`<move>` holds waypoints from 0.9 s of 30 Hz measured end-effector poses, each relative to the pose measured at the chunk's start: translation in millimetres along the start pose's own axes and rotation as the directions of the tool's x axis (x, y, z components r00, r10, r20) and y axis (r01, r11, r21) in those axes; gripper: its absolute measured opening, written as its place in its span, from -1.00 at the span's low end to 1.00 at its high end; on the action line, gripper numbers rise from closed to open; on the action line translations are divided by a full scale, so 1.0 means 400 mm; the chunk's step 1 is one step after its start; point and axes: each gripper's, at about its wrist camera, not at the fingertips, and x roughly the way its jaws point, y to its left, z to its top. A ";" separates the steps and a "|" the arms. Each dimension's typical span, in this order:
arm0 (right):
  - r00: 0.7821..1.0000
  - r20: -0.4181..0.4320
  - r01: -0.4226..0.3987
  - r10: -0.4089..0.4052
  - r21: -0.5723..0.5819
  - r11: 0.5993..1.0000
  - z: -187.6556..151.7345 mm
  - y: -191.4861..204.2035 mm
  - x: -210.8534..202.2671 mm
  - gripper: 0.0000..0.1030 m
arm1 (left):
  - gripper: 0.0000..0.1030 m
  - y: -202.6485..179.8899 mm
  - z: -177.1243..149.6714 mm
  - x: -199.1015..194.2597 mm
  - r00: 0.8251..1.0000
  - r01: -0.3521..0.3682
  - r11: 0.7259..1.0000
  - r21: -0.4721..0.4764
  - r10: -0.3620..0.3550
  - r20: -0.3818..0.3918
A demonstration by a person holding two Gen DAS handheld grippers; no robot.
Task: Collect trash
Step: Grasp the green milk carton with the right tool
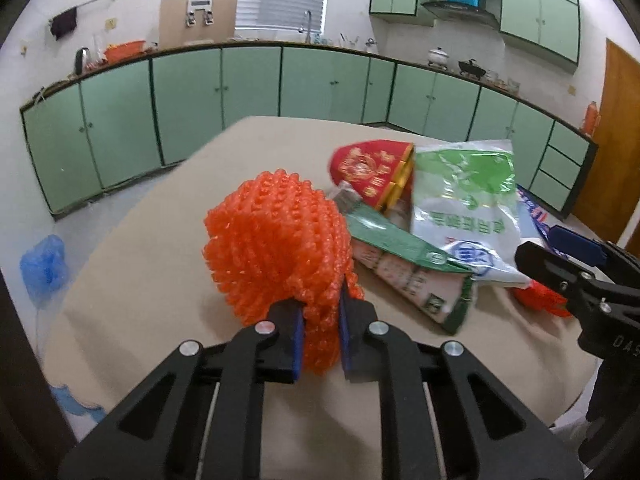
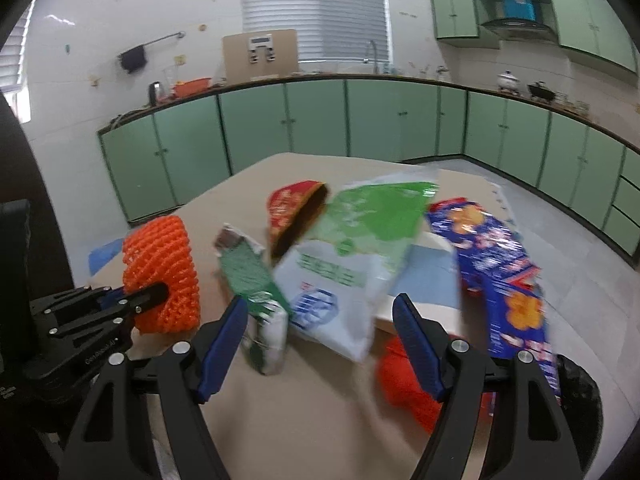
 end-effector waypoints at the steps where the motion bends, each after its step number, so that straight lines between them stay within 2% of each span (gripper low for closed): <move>1: 1.000 -0.005 -0.011 0.011 -0.005 1.000 0.002 0.010 0.011 0.39 | -0.77 0.007 0.000 -0.001 1.000 -0.011 1.000 0.003 0.011 0.000; 6: 0.996 -0.046 -0.076 0.075 -0.032 0.997 0.000 0.049 0.070 0.19 | -0.77 0.042 -0.017 0.003 0.999 -0.040 0.999 0.003 0.040 -0.022; 9: 0.995 -0.066 -0.082 0.079 -0.044 0.996 -0.004 0.060 0.095 0.14 | -0.77 0.051 -0.021 0.000 0.999 -0.043 0.999 -0.001 0.043 -0.025; 13: 0.989 -0.101 -0.111 0.106 -0.039 0.993 -0.012 0.063 0.120 -0.02 | -0.77 0.055 -0.017 0.003 0.999 -0.042 0.999 -0.003 0.042 -0.026; 16: 0.987 -0.117 -0.119 0.113 -0.053 0.991 -0.017 0.069 0.129 -0.04 | -0.77 0.060 -0.021 0.002 0.999 -0.040 0.999 -0.003 0.040 -0.028; 18: 0.982 -0.132 -0.145 0.137 -0.052 0.988 -0.020 0.072 0.133 -0.16 | -0.77 0.058 -0.022 0.003 0.999 -0.040 0.999 -0.001 0.040 -0.027; 19: 0.978 -0.140 -0.166 0.158 -0.052 0.985 -0.020 0.073 0.137 -0.29 | -0.77 0.057 -0.022 0.003 0.999 -0.039 0.999 -0.001 0.039 -0.027; 20: 0.975 -0.144 -0.181 0.172 -0.053 0.982 -0.020 0.074 0.137 -0.32 | -0.77 0.055 -0.022 0.003 0.999 -0.039 0.999 -0.001 0.039 -0.027; 27: 0.969 -0.117 -0.228 0.219 -0.069 0.971 -0.014 0.081 0.088 -0.37 | -0.77 0.050 -0.009 -0.023 0.999 -0.036 0.999 0.003 0.036 0.001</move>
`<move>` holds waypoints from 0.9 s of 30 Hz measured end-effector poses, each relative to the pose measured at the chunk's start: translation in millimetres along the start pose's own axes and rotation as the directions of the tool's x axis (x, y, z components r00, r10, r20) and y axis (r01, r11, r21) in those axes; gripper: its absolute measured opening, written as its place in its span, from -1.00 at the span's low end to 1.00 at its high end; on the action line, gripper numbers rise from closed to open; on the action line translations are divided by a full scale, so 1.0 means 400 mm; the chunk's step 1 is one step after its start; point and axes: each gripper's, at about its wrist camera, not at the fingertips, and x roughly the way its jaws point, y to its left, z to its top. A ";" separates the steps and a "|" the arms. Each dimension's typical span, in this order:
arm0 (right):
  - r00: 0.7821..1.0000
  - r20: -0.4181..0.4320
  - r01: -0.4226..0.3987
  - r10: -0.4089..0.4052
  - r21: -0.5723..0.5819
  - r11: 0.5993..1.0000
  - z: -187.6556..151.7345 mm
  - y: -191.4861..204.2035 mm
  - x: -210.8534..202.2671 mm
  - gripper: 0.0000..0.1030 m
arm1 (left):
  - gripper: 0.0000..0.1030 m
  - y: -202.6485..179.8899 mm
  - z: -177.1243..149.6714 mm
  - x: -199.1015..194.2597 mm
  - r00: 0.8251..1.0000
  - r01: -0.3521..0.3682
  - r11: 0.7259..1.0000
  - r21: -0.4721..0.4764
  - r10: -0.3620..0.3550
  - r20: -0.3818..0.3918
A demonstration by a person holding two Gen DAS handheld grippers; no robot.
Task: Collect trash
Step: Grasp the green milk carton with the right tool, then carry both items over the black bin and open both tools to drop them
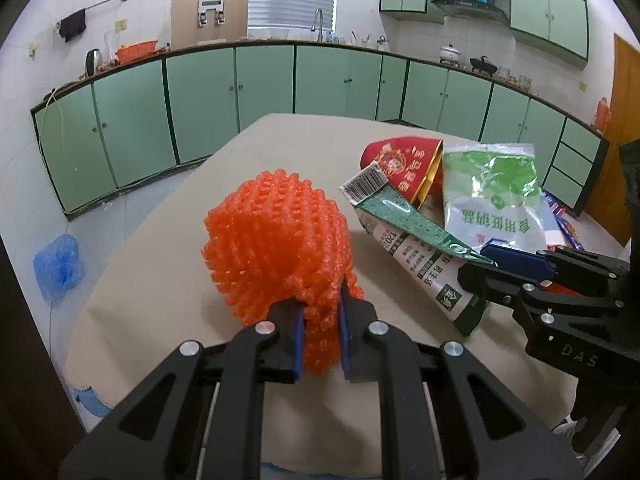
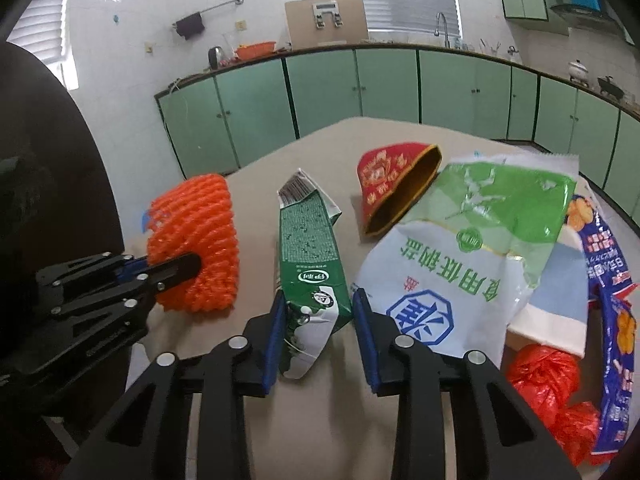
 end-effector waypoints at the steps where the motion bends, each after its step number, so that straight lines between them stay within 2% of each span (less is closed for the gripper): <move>1: 1.000 0.013 -0.003 0.003 0.003 1.000 0.004 0.001 -0.015 -0.37 | -0.77 -0.007 0.003 -0.006 1.000 0.001 1.000 0.003 -0.001 0.006; 9: 0.994 0.110 0.015 -0.020 0.044 0.999 0.035 -0.024 -0.147 -0.37 | -0.77 -0.050 0.037 -0.065 0.998 0.031 0.999 0.024 -0.032 0.060; 15: 0.972 0.207 0.095 -0.109 0.077 0.993 0.042 -0.079 -0.298 -0.37 | -0.77 -0.151 0.078 -0.106 0.986 0.115 0.989 0.093 -0.125 0.111; 20: 0.939 0.251 0.205 -0.236 0.144 0.968 0.020 -0.161 -0.440 -0.37 | -0.77 -0.298 0.111 -0.126 0.954 0.244 0.952 0.186 -0.270 0.129; 22: 0.917 0.254 0.267 -0.308 0.183 0.946 -0.001 -0.203 -0.499 -0.37 | -0.77 -0.369 0.117 -0.129 0.935 0.299 0.927 0.224 -0.332 0.125; 27: 0.856 0.221 0.402 -0.468 0.284 0.870 -0.073 -0.326 -0.615 -0.37 | -0.77 -0.577 0.114 -0.111 0.873 0.435 0.845 0.310 -0.481 0.086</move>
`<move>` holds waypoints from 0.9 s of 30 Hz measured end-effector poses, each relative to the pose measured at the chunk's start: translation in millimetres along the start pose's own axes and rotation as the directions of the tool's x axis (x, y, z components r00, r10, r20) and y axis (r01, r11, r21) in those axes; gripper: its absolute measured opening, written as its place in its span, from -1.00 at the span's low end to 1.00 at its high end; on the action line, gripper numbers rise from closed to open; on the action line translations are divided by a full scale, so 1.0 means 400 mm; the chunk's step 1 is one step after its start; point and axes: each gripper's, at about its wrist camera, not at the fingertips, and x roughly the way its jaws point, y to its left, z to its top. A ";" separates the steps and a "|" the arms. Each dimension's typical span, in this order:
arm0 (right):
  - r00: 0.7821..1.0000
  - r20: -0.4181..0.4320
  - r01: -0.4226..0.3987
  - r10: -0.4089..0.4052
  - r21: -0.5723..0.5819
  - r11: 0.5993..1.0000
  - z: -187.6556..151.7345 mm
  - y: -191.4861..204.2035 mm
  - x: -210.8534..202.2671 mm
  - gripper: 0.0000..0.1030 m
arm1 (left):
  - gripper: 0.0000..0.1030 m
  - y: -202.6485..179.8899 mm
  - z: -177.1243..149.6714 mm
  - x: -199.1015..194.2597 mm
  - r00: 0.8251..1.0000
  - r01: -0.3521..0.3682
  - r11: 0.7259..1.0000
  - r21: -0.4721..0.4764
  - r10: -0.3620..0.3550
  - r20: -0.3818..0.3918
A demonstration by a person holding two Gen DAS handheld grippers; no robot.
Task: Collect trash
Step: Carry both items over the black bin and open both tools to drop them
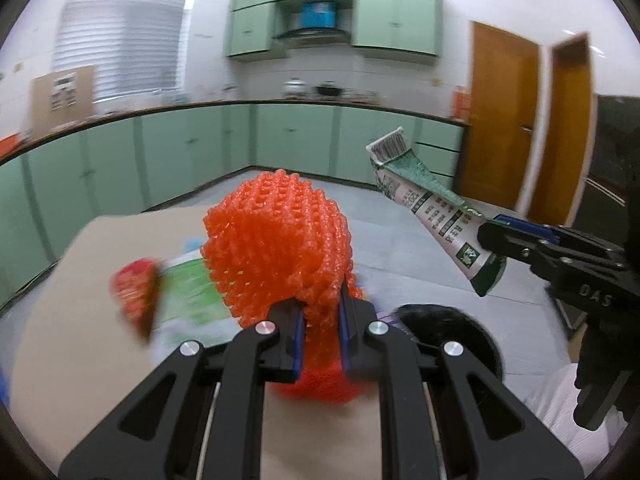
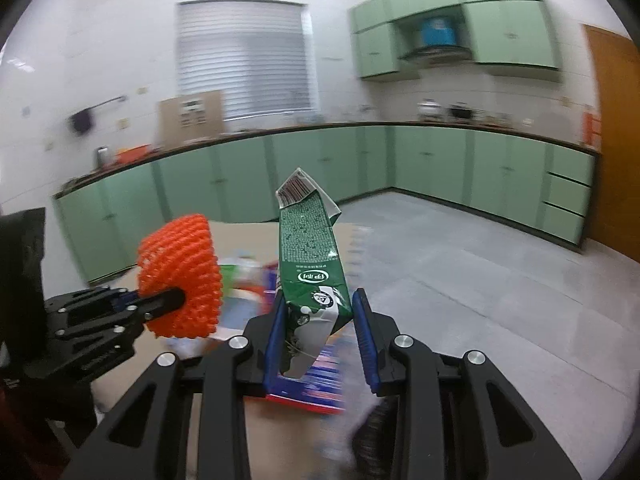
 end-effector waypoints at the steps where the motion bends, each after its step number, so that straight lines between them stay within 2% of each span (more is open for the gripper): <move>1: 1.000 -0.001 0.027 -0.027 0.011 1.000 -0.004 -0.028 -0.008 -0.37 | -0.77 -0.027 0.000 0.018 1.000 0.023 1.000 0.010 -0.023 0.000; 3: 0.996 -0.007 0.091 -0.091 0.037 0.995 -0.015 -0.097 -0.020 -0.37 | -0.77 -0.094 0.008 0.069 0.996 0.088 0.996 0.025 -0.087 -0.007; 6: 0.989 -0.020 0.151 -0.150 0.081 0.985 -0.040 -0.180 -0.025 -0.37 | -0.77 -0.166 0.003 0.137 0.989 0.147 0.988 0.044 -0.146 -0.026; 9: 0.978 -0.045 0.208 -0.204 0.113 0.972 -0.070 -0.245 -0.013 -0.37 | -0.77 -0.240 -0.007 0.228 0.975 0.213 0.975 0.057 -0.209 -0.072; 19: 0.948 -0.176 0.304 -0.266 0.243 0.921 -0.206 -0.441 0.077 -0.37 | -0.73 -0.380 -0.077 0.482 0.936 0.294 0.952 0.081 -0.270 -0.228; 23: 0.934 -0.234 0.329 -0.269 0.274 0.904 -0.247 -0.486 0.112 -0.29 | -0.52 -0.421 -0.107 0.551 0.912 0.314 0.947 0.067 -0.281 -0.300; 25: 0.933 -0.243 0.334 -0.266 0.302 0.893 -0.262 -0.507 0.112 -0.20 | -0.34 -0.421 -0.109 0.565 0.909 0.310 0.949 0.060 -0.277 -0.311; 27: 0.931 -0.236 0.343 -0.278 0.306 0.888 -0.267 -0.508 0.100 -0.10 | -0.28 -0.419 -0.112 0.563 0.907 0.315 0.948 0.054 -0.283 -0.312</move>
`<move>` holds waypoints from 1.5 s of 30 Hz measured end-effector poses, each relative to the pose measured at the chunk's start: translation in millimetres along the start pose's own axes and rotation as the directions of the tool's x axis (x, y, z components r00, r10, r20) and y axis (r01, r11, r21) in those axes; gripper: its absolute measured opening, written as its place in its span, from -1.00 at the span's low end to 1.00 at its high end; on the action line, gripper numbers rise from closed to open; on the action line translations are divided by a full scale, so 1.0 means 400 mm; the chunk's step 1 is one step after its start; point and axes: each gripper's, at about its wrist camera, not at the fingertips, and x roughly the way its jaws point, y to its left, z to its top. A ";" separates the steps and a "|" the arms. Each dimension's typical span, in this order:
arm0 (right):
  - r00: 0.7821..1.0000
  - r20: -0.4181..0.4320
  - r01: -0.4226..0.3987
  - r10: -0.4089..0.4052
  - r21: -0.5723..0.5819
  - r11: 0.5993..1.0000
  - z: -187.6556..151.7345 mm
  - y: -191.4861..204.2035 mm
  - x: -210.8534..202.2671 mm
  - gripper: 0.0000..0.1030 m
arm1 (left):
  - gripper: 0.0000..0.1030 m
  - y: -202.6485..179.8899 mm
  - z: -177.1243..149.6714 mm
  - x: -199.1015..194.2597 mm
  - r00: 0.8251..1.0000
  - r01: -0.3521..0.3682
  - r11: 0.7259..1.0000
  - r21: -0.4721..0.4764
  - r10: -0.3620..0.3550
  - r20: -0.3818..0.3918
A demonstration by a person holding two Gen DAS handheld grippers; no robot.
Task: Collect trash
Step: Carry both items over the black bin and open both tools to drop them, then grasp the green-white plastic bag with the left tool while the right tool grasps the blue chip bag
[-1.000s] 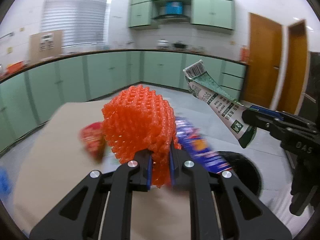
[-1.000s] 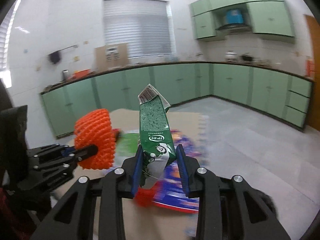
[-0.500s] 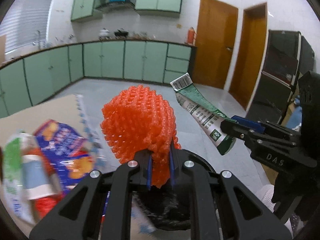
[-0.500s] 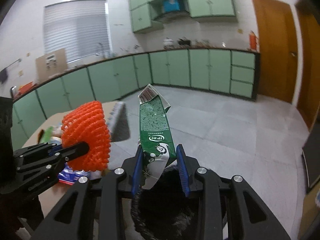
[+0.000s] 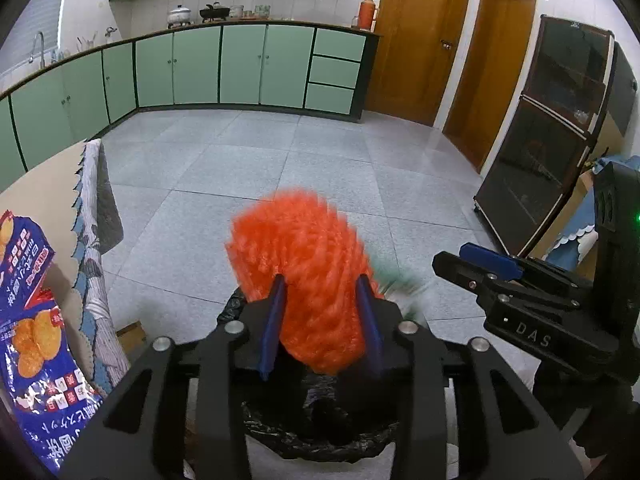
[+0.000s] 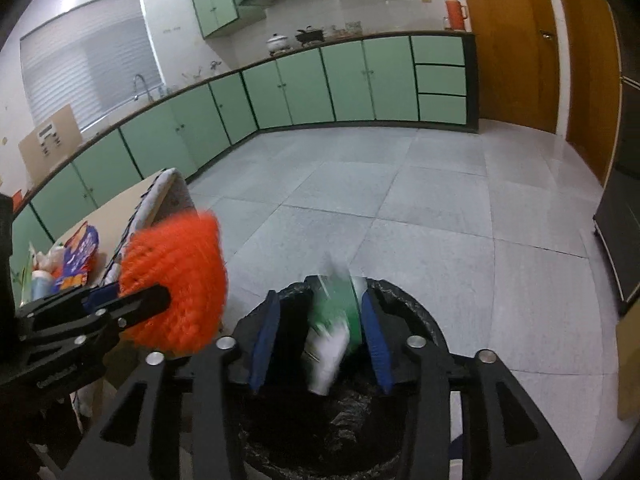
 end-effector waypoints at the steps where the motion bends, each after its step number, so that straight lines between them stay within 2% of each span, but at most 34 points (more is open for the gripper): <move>1: 1.000 0.008 0.006 -0.006 -0.002 1.000 0.002 0.000 -0.006 -0.07 | -0.20 0.002 0.000 -0.003 1.000 0.000 1.000 -0.002 0.000 0.003; 4: 1.000 0.026 0.017 -0.016 -0.012 1.000 0.009 0.008 -0.016 -0.01 | -0.07 0.017 -0.002 -0.049 0.999 -0.008 1.000 -0.006 0.008 0.033; 8: 0.996 0.087 0.013 -0.011 -0.031 0.999 0.024 0.048 -0.069 0.23 | 0.09 0.044 -0.003 -0.143 0.995 -0.038 0.999 -0.020 0.040 0.096; 12: 0.986 0.167 -0.013 0.024 -0.071 0.997 0.053 0.115 -0.130 0.48 | 0.21 0.088 -0.013 -0.253 0.977 -0.118 0.992 -0.050 0.125 0.170; 14: 0.978 0.201 -0.035 0.053 -0.093 0.995 0.066 0.162 -0.154 0.62 | 0.23 0.126 -0.027 -0.321 0.958 -0.188 0.980 -0.073 0.199 0.206; 18: 0.961 0.236 -0.112 0.141 -0.132 0.985 0.073 0.267 -0.179 0.67 | 0.24 0.206 -0.060 -0.426 0.914 -0.307 0.943 -0.130 0.330 0.236; 20: 0.955 0.241 -0.136 0.172 -0.159 0.978 0.066 0.323 -0.179 0.67 | 0.24 0.259 -0.085 -0.477 0.883 -0.375 0.911 -0.173 0.408 0.234; 24: 0.949 0.218 -0.174 0.228 -0.241 0.955 0.027 0.439 -0.152 0.67 | 0.24 0.319 -0.124 -0.530 0.846 -0.451 0.868 -0.207 0.490 0.211; 25: 0.947 0.201 -0.195 0.250 -0.257 0.947 0.014 0.467 -0.142 0.67 | 0.24 0.328 -0.129 -0.541 0.842 -0.459 0.862 -0.213 0.499 0.204; 30: 0.948 0.136 -0.244 0.288 -0.273 0.930 -0.038 0.547 -0.094 0.70 | 0.24 0.366 -0.177 -0.570 0.842 -0.463 0.846 -0.265 0.513 0.168; 38: 0.962 0.063 -0.233 0.266 -0.318 0.919 -0.101 0.604 -0.039 0.82 | 0.24 0.383 -0.217 -0.554 0.842 -0.475 0.835 -0.279 0.523 0.131; 45: 0.968 -0.005 -0.237 0.250 -0.345 0.908 -0.125 0.640 0.003 0.83 | 0.24 0.390 -0.229 -0.543 0.846 -0.477 0.831 -0.285 0.522 0.108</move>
